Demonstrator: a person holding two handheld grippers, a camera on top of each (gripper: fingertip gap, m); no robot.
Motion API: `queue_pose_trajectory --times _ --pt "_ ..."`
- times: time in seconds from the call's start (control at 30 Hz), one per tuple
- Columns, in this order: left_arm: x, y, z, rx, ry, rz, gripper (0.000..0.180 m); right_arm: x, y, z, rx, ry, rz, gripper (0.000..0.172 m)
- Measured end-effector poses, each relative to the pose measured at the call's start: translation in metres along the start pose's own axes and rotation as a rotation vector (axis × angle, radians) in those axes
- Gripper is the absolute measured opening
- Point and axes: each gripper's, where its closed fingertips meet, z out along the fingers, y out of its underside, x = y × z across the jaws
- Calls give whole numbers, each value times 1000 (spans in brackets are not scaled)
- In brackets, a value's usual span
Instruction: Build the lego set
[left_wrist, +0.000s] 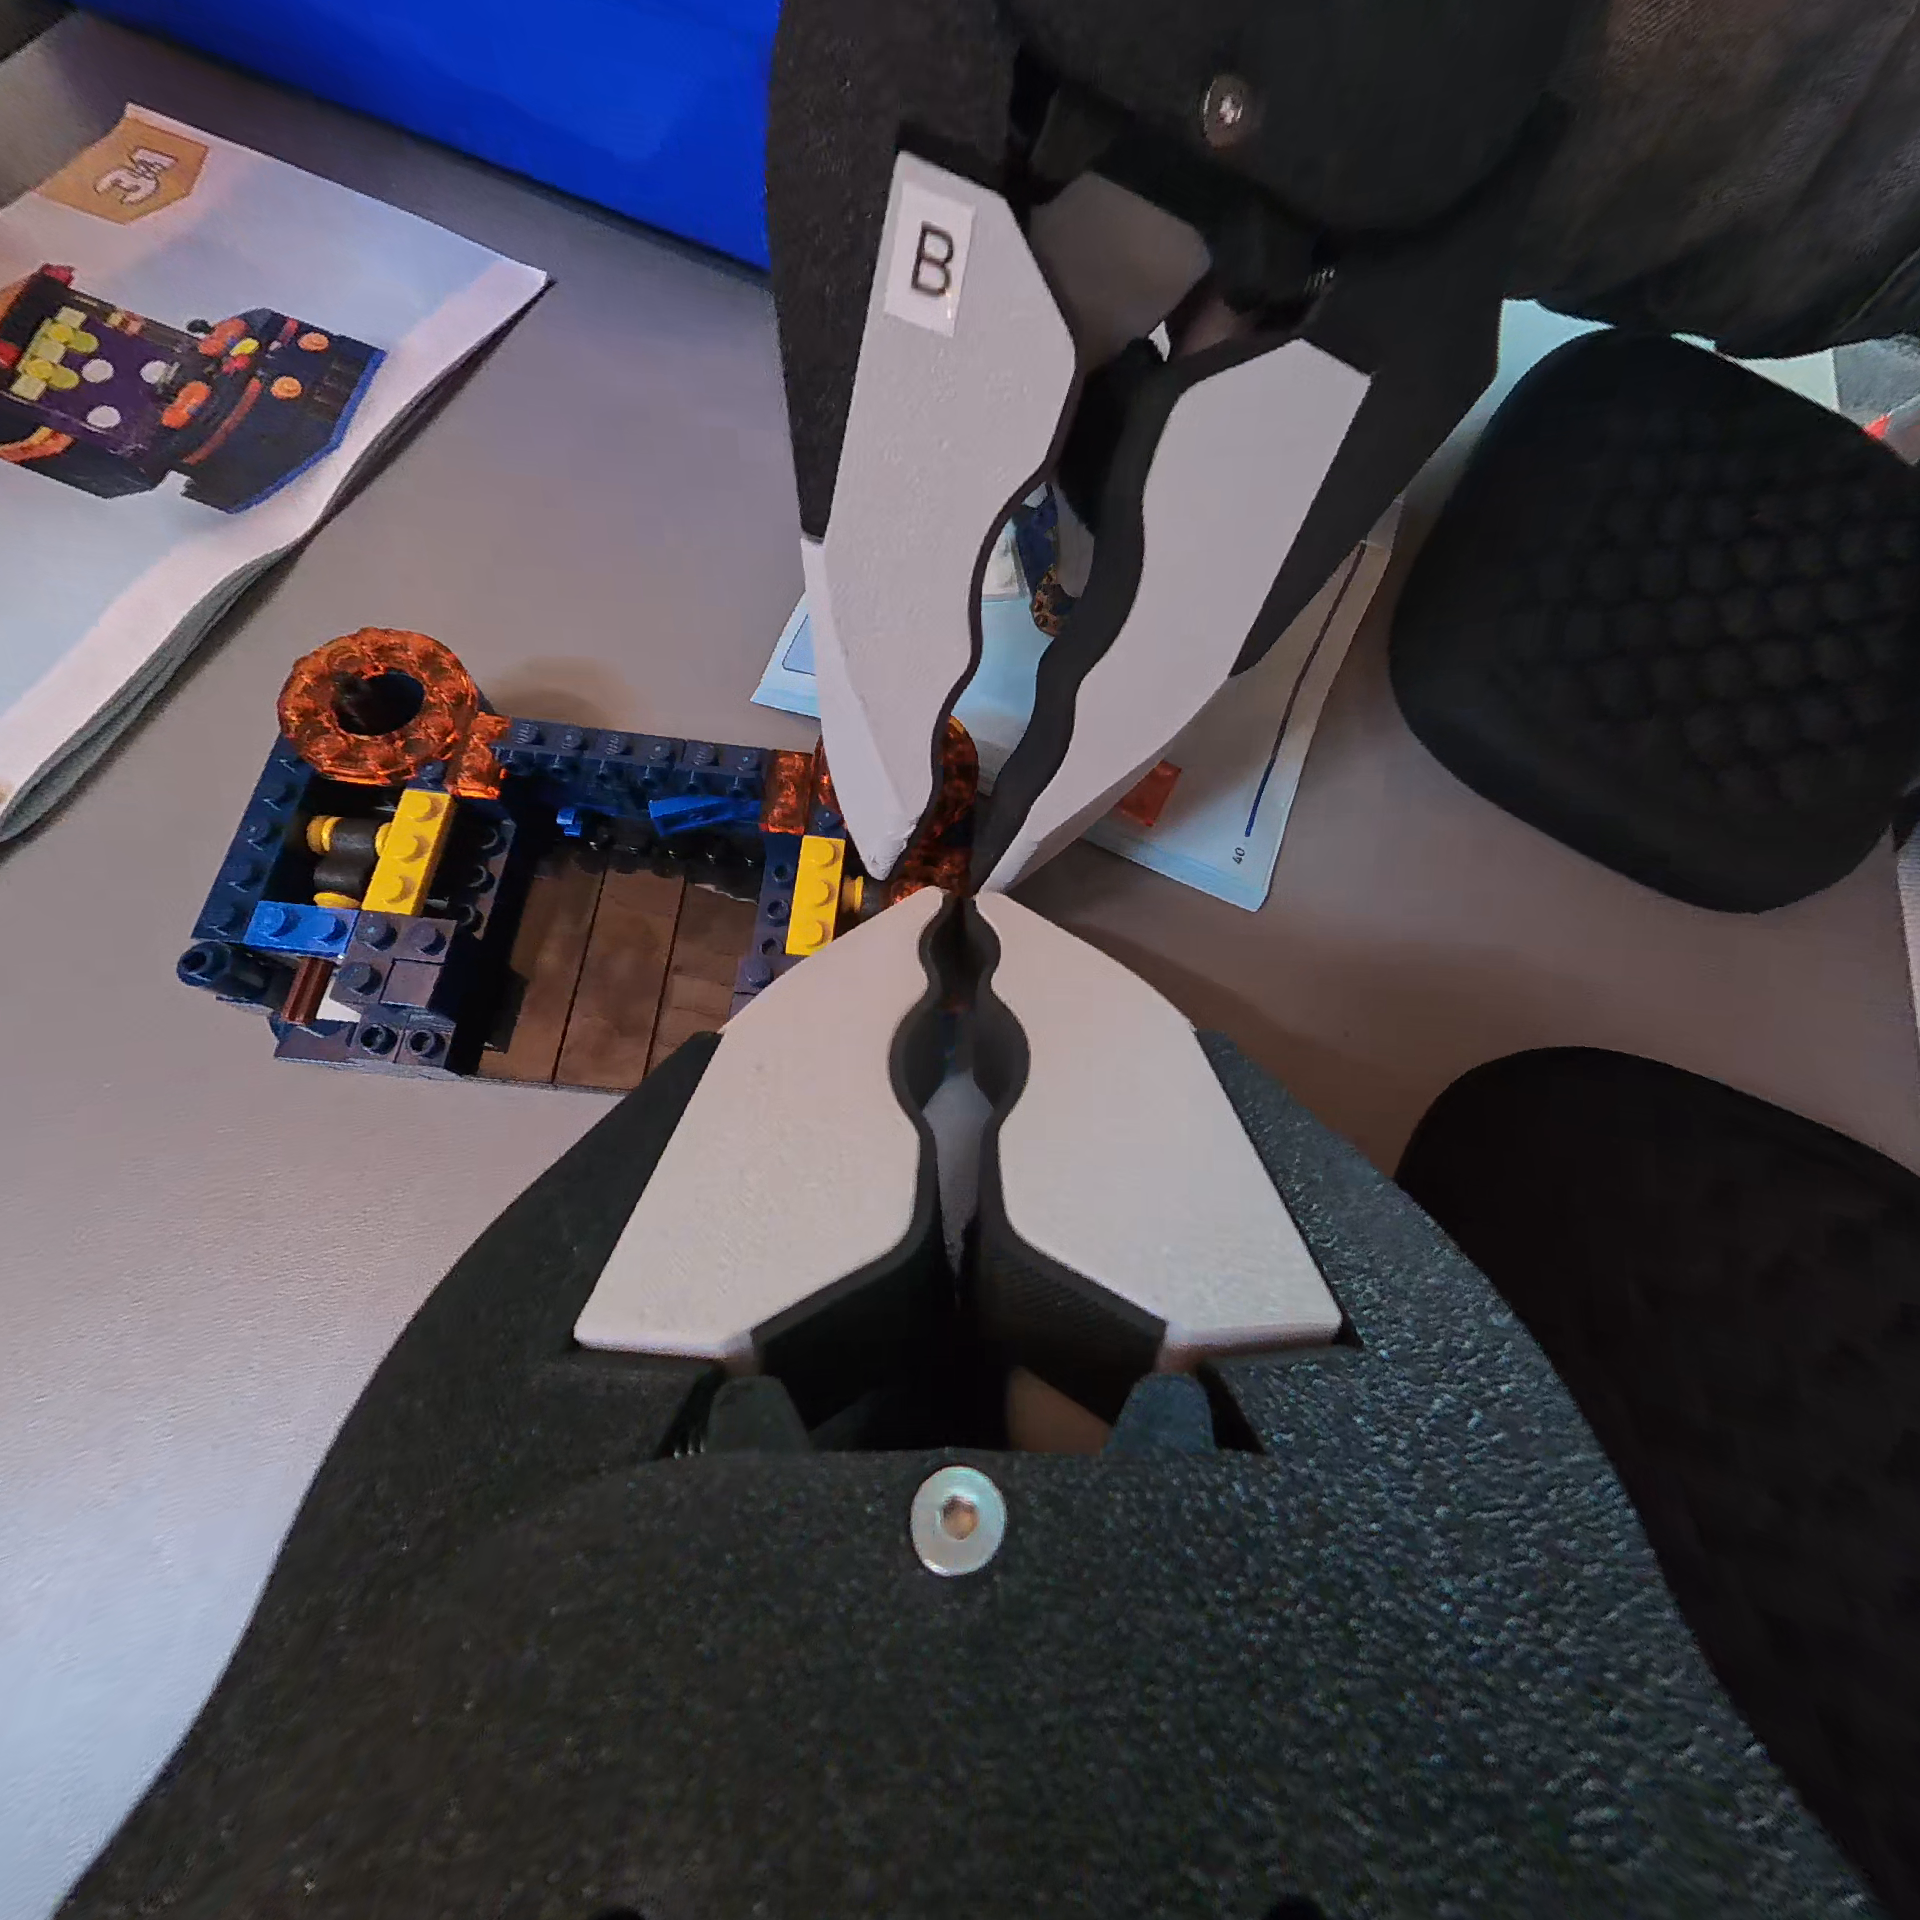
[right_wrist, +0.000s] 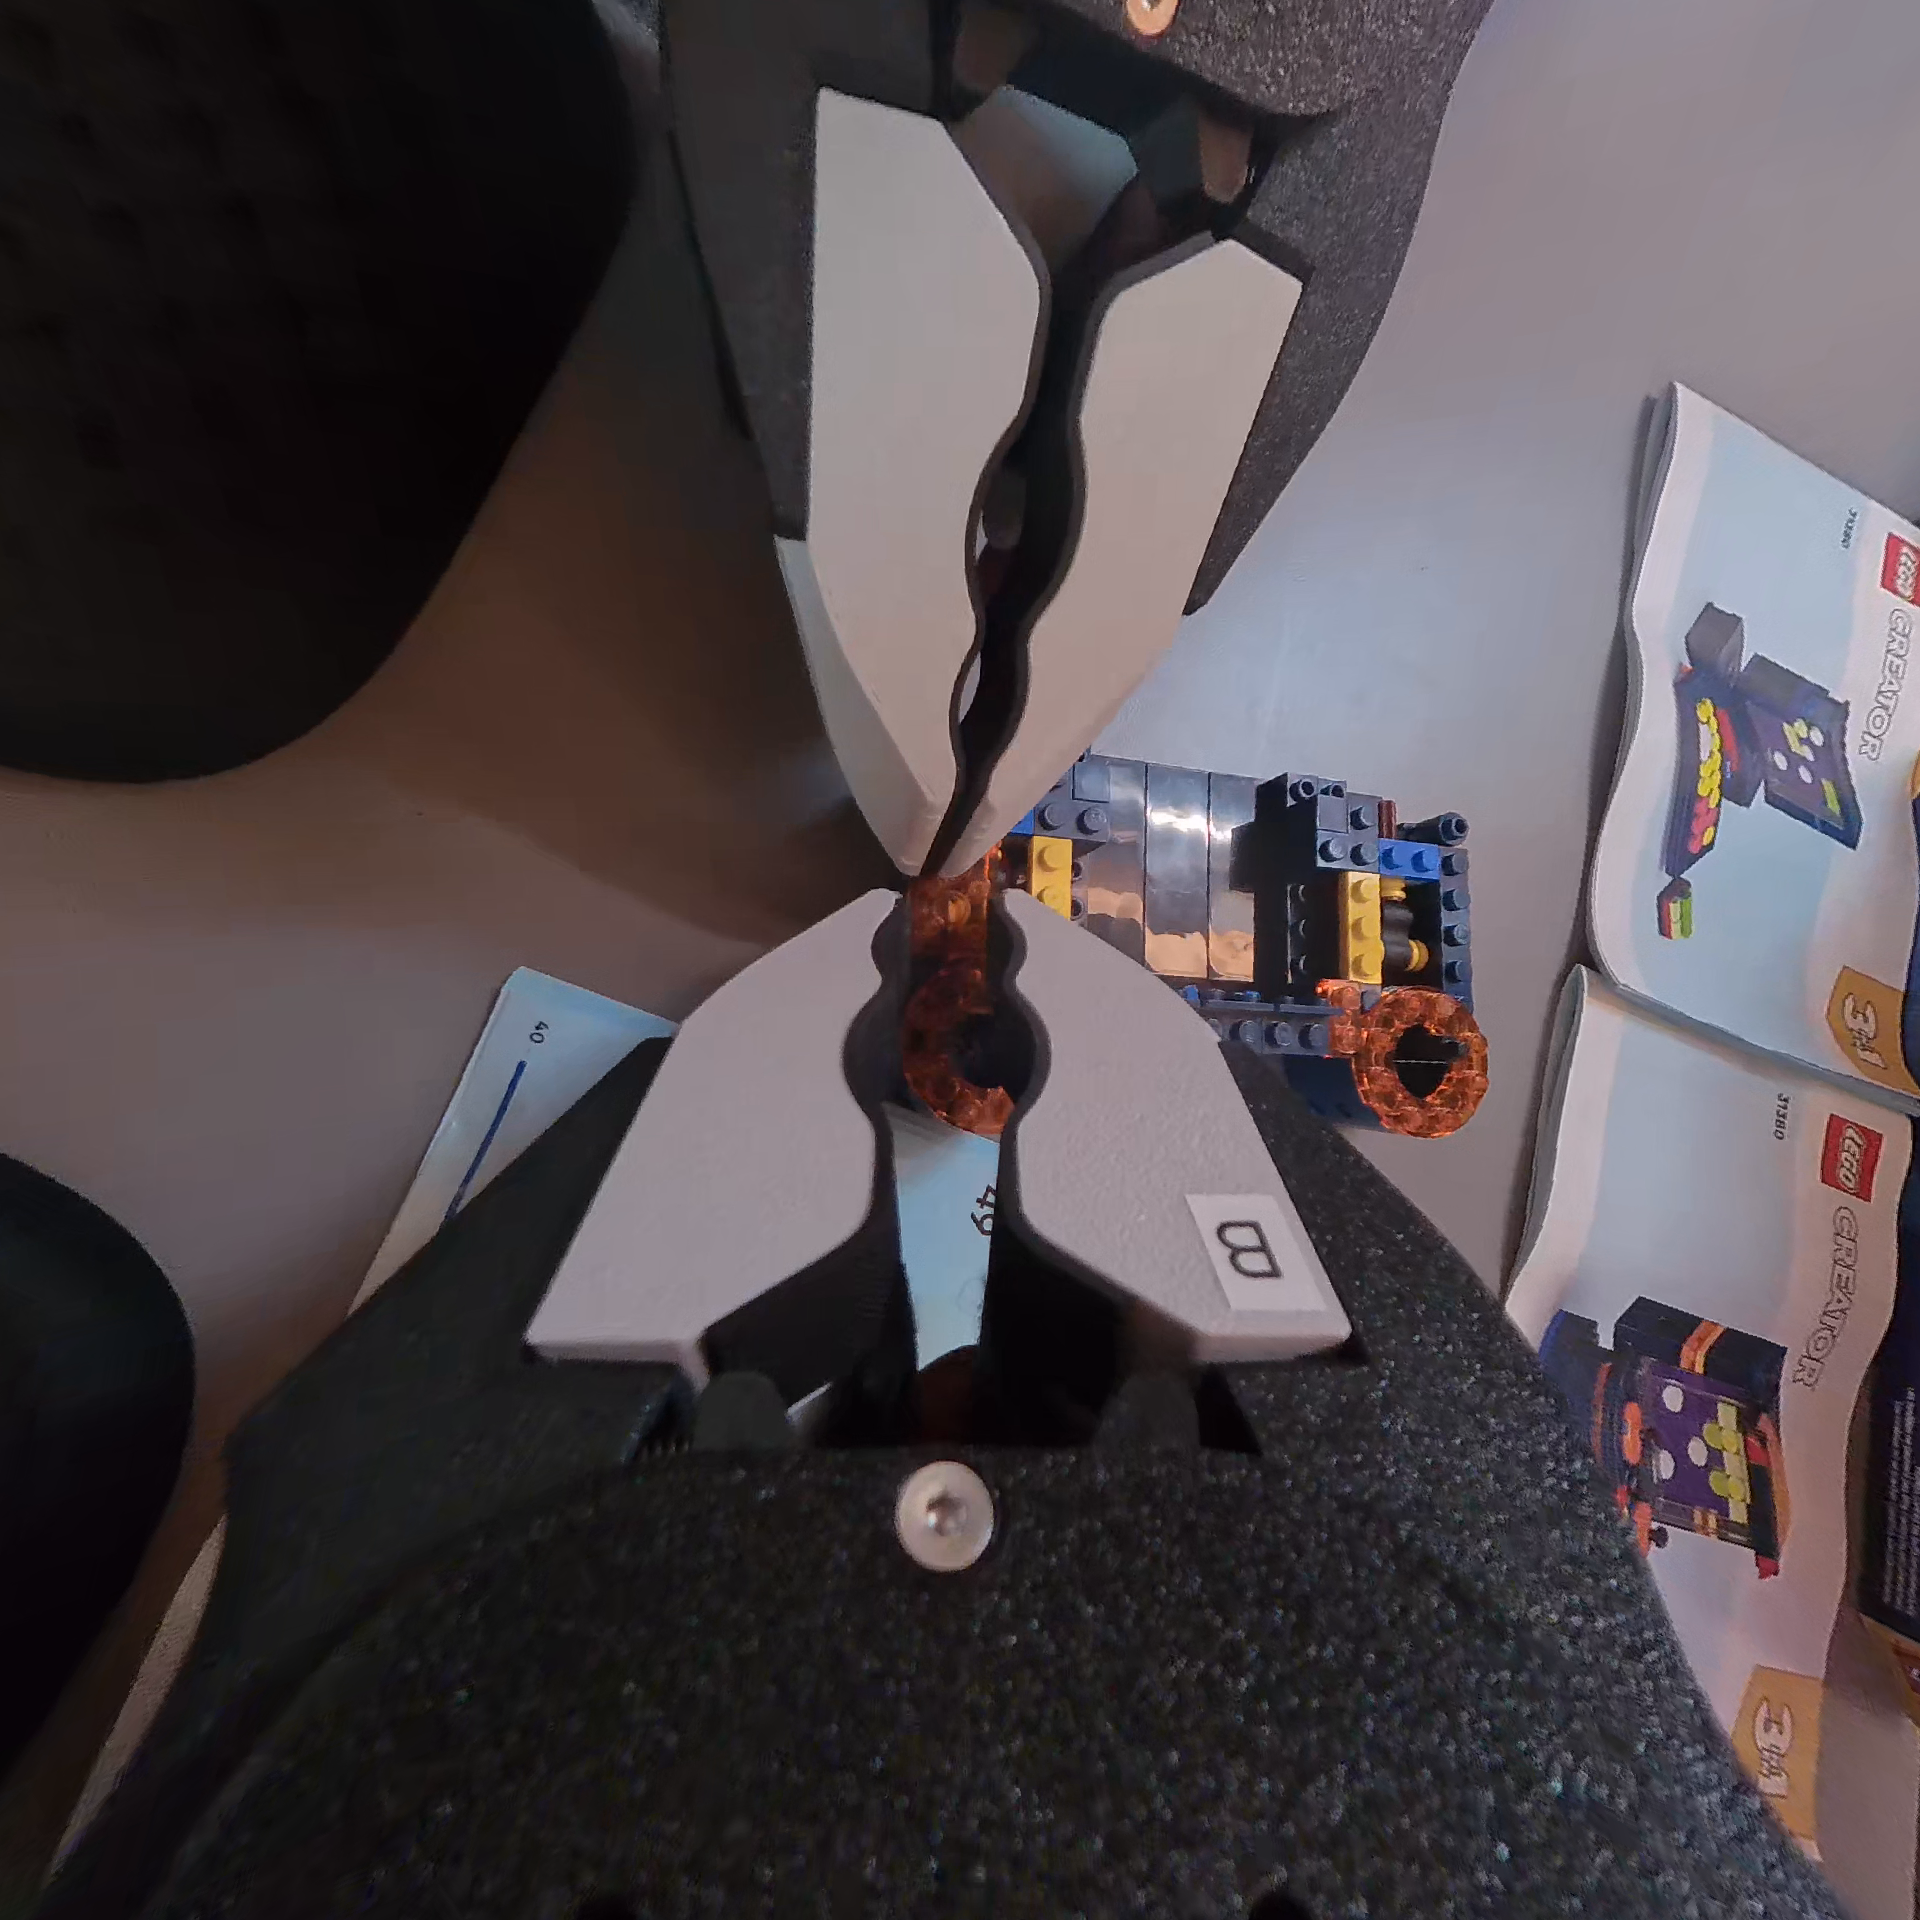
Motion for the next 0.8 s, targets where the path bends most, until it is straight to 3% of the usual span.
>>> queue_pose_trajectory --times 0.23,0.33,0.53,0.8 --pt "0 0 0 4 -2 -7 0 0 -1 -1 1 15 -2 14" --pt "0 0 0 -7 -18 6 0 1 -8 -14 82 23 49 23" --pt "0 1 0 -33 4 -47 0 -5 2 -33 64 83 72 1" --pt "0 1 0 -30 24 -92 0 1 -3 -7 47 163 147 0"
